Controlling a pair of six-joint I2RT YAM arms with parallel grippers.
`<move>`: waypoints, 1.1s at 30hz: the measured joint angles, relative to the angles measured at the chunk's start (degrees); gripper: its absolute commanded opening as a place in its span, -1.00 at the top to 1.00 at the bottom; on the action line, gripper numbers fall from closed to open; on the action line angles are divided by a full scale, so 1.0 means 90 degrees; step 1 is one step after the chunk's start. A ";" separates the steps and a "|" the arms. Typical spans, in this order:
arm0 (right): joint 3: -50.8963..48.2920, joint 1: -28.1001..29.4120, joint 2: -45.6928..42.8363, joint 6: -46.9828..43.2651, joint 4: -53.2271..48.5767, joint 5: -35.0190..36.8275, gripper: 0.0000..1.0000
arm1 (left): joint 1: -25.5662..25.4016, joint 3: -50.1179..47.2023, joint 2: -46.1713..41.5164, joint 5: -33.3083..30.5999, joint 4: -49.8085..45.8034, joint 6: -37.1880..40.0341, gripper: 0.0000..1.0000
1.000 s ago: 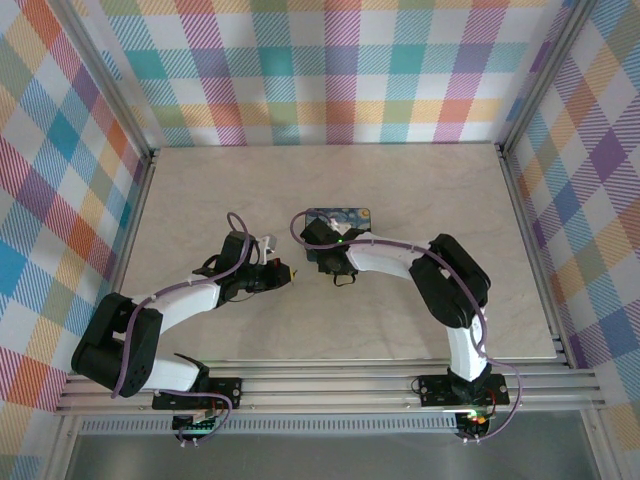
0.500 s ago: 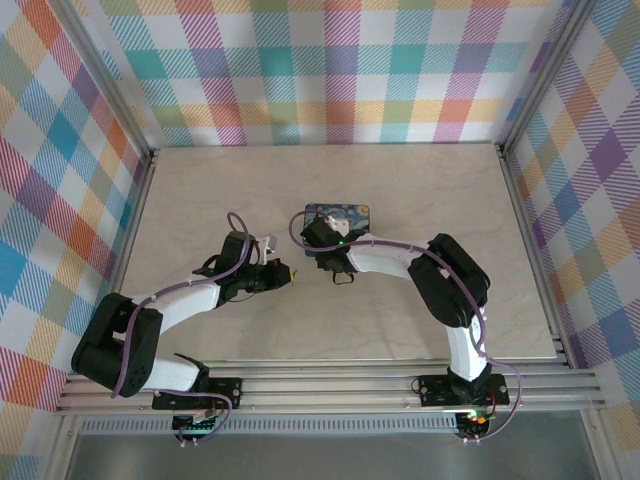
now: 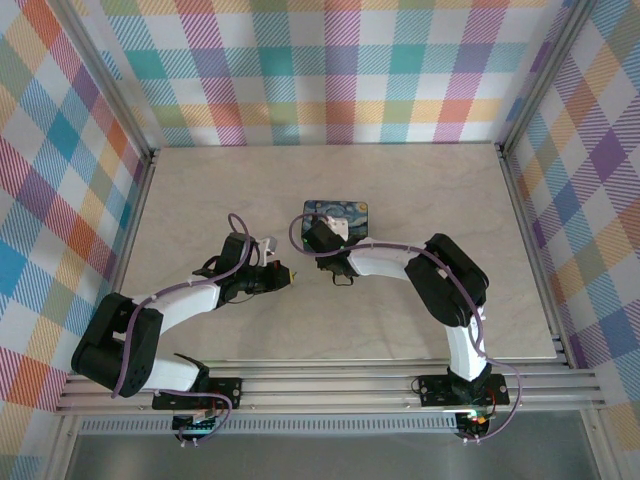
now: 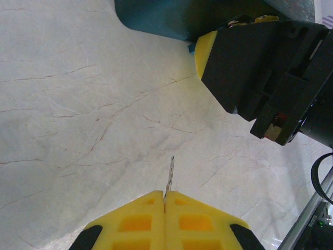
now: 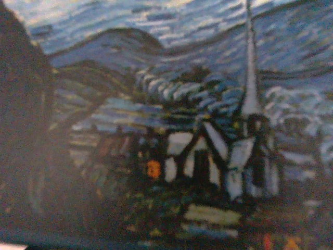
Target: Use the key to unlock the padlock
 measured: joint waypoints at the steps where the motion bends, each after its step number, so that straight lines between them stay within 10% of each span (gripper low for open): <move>1: -0.0010 0.0000 0.0000 -0.0005 0.0034 0.0002 0.52 | 0.0000 0.0000 0.0000 0.0000 0.0000 0.0010 1.00; 18: -0.0318 -0.0063 -0.0821 -0.0274 -0.0299 -0.0940 0.99 | -0.0002 -0.0114 -0.0046 0.0384 0.0379 0.0381 1.00; 33: -0.0318 -0.0464 -0.1311 -0.0117 -0.0993 -0.2919 1.00 | -0.0238 -0.0454 -0.0080 0.0661 0.1554 0.1039 1.00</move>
